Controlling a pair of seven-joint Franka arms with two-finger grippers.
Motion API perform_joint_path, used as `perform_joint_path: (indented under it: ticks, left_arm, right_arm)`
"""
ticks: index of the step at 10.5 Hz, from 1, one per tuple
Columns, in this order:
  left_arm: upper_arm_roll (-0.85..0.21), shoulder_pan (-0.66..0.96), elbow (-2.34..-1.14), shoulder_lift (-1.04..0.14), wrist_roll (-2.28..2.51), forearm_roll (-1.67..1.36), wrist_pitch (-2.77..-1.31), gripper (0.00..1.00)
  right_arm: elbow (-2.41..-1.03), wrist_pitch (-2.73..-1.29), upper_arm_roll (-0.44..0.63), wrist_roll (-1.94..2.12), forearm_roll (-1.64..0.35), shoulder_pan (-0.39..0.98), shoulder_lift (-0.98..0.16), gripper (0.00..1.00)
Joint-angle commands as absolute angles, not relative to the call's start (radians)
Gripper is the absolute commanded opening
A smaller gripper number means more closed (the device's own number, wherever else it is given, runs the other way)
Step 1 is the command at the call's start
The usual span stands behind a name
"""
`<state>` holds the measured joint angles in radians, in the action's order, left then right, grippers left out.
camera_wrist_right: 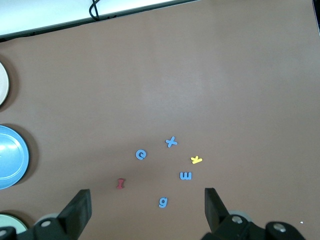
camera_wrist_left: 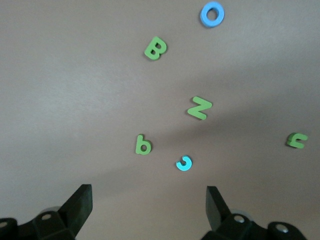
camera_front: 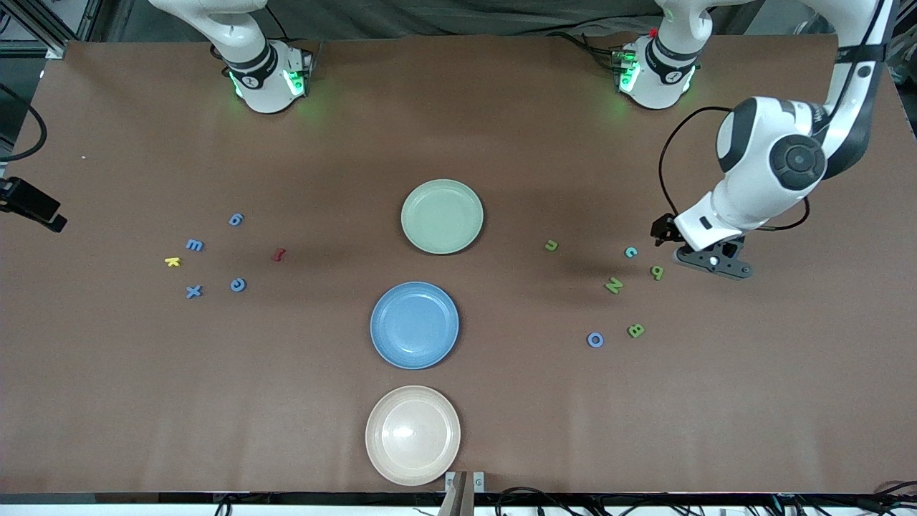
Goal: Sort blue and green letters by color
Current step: 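Lower the left gripper and grasp the green letter b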
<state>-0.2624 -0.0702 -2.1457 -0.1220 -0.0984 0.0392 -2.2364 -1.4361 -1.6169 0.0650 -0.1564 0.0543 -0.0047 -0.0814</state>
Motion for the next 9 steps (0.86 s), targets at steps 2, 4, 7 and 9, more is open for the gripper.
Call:
perform_joint_path:
  ticks: [2, 4, 7, 9]
  left_arm:
    - [-0.262, -0.083, -2.195, -0.215, -0.199, 0.060, -2.367, 1.00]
    - [-0.256, -0.087, -2.194, -0.277, -0.236, 0.060, -2.420, 1.00]
    - [-0.241, -0.115, -2.187, -0.342, -0.308, 0.061, -2.465, 1.00]
    - [-0.232, -0.112, -2.184, -0.366, -0.308, 0.080, -2.486, 1.00]
  right_arm:
    - [-1.428, -1.608, 0.063, -0.146, 0.034, -0.008, -0.078, 1.00]
    - [-1.427, -1.606, 0.060, -0.143, 0.031, -0.002, -0.077, 1.00]
    - [-1.427, -1.594, 0.054, -0.048, 0.008, 0.009, -0.077, 1.00]
    - [-1.427, -1.580, 0.055, -0.045, -0.054, 0.008, -0.077, 1.00]
